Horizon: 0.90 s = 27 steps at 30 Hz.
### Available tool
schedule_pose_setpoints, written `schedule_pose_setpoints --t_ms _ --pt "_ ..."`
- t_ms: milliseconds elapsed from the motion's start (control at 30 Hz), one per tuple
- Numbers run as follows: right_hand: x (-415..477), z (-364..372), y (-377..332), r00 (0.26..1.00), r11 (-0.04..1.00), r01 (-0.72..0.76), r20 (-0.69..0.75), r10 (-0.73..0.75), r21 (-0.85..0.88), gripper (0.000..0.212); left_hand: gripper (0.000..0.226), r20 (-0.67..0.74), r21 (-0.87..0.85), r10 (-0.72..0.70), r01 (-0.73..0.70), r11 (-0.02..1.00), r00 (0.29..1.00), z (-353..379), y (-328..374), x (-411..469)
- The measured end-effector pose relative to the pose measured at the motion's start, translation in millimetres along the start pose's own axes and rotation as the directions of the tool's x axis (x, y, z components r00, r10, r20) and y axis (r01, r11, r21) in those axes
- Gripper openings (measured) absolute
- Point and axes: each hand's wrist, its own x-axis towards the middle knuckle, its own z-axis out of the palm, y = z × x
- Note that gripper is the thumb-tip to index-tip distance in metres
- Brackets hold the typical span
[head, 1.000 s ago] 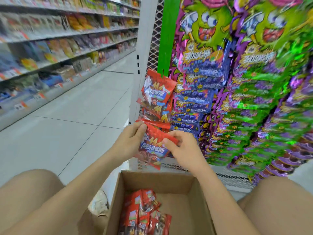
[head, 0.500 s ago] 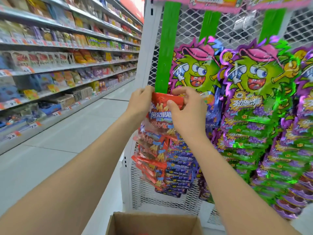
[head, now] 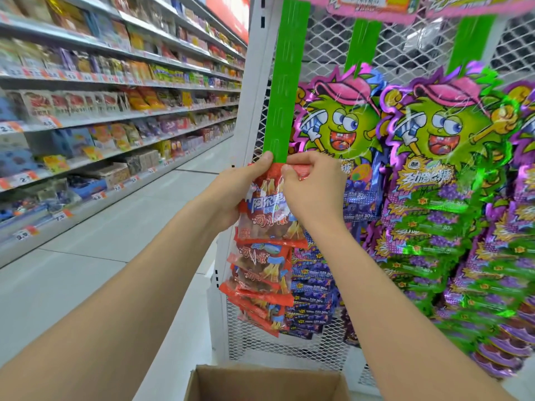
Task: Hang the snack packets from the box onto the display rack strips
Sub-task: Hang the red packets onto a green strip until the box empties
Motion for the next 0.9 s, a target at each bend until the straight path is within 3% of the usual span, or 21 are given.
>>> schedule_pose_setpoints --t_ms 133,367,567,733,800,900 --pt "-12 -3 8 0.999 0.997 -0.006 0.037 0.009 -0.082 0.013 0.036 -0.047 0.031 0.027 -0.026 0.999 0.999 3 -3 -5" --pt "-16 -3 16 0.998 0.998 0.049 0.038 -0.047 -0.047 0.019 0.056 -0.141 0.202 0.219 -0.188 0.961 0.965 0 -18 -17" --pt "-24 3 24 0.996 0.990 0.072 0.070 -0.064 -0.123 0.019 0.038 -0.207 0.176 0.282 -0.248 0.953 0.937 -8 -32 -18" --pt "-30 2 28 0.995 0.982 0.089 0.061 -0.080 -0.167 0.021 0.024 -0.206 0.254 0.343 -0.289 0.923 0.916 -7 -46 -22" --pt "-34 1 28 0.994 0.974 0.107 0.043 -0.100 -0.200 0.025 0.018 -0.171 0.300 0.384 -0.324 0.897 0.907 -8 -52 -24" --pt "-45 1 28 0.991 0.956 0.132 0.014 -0.133 -0.263 0.042 0.021 -0.175 0.516 0.510 -0.363 0.776 0.842 -11 -63 -23"
